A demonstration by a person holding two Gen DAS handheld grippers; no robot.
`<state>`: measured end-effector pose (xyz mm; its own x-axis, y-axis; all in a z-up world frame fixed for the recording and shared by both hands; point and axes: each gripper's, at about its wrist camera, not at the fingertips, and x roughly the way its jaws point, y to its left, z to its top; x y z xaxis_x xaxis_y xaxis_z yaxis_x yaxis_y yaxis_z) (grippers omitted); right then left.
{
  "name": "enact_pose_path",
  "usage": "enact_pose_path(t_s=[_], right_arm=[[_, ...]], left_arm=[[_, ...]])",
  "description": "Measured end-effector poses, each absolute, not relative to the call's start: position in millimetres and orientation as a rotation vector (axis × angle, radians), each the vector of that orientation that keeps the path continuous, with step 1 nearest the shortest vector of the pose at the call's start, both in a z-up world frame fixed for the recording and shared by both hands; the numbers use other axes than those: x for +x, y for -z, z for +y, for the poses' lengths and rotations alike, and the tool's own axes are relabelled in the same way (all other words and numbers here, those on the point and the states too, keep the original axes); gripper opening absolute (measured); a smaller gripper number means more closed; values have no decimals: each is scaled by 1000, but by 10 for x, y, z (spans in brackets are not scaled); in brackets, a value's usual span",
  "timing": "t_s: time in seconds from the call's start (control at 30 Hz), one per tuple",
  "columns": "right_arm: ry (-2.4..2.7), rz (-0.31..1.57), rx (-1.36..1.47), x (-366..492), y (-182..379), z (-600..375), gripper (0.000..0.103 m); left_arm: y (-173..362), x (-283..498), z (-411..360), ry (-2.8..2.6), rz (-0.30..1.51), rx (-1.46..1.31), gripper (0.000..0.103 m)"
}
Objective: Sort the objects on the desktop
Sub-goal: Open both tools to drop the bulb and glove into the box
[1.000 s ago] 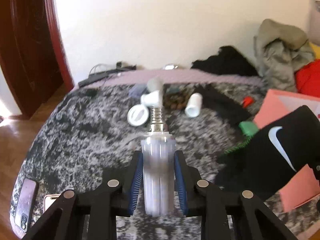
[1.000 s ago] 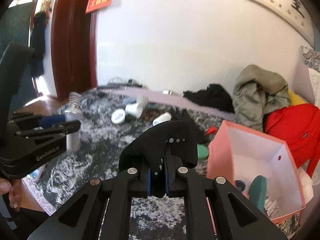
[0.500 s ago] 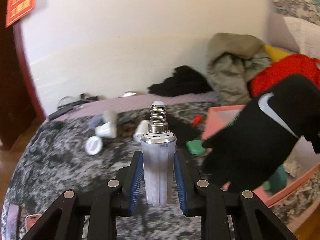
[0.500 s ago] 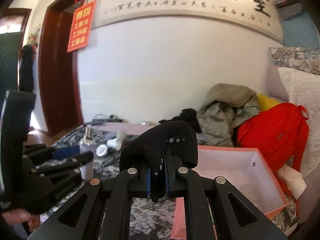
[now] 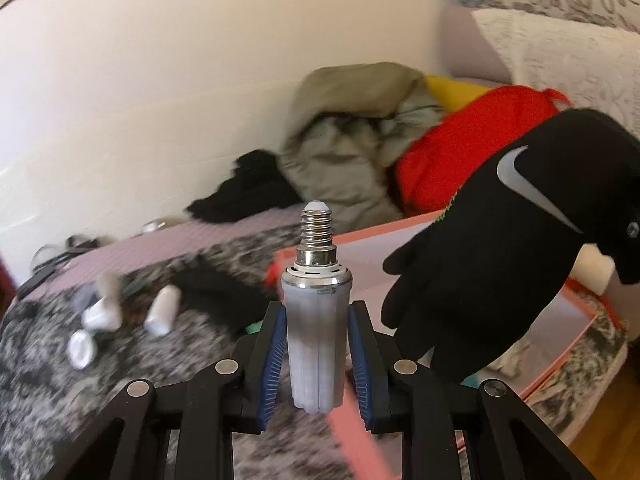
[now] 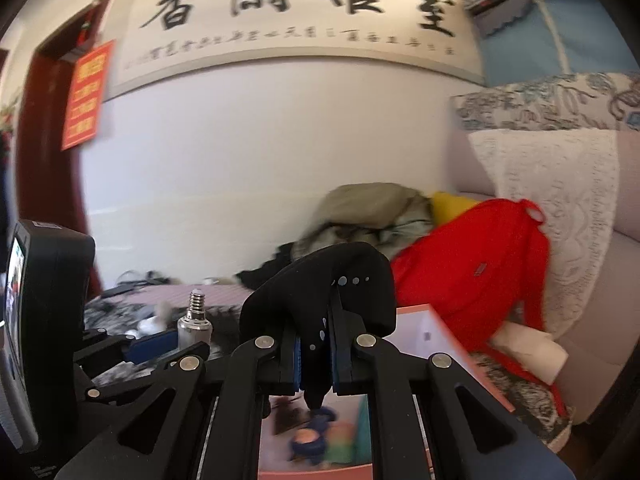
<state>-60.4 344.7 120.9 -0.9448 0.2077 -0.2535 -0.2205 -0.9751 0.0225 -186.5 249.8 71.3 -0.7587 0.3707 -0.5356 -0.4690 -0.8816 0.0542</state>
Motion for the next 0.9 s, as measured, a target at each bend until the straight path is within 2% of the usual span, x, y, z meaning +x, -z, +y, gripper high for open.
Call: enact_pose_path(t_s=[0.17,0.2,0.23,0.27,0.3,0.37,0.4,0.6,0.9], right_arm=[[-2818,117,-429,-789,-1109,3879,11],[-2809,124,-472,-880,-1061,3942,16],[-2775,196,-571,-1001,-951,4055,19],[-2736,268,-668,-1123,-841,4168,37],[-2693,339,-764,-1244,-731,4280,67],[-2607,464,-898,-1387,-526,4471,95],[-2571,513,-937,-1416,-439,4545,95],[-2589,495,-897,-1430,-454,4425,95],[-2781,399,-839,-1628,-590,3526,95]], left_arm=[[-647,-2054,2953,-2467,288,-747,28],[-583,-2134,3015,-2443,297,-785,39],[-511,-2225,3052,-2435,302,-828,46],[-452,-2302,3071,-2431,310,-861,64],[-402,-2367,3058,-2425,308,-884,82],[-333,-2448,2965,-2424,279,-913,84],[-319,-2476,2906,-2435,267,-924,84],[-377,-2505,2566,-2499,227,-929,84],[-357,-2519,1773,-2635,226,-962,84]])
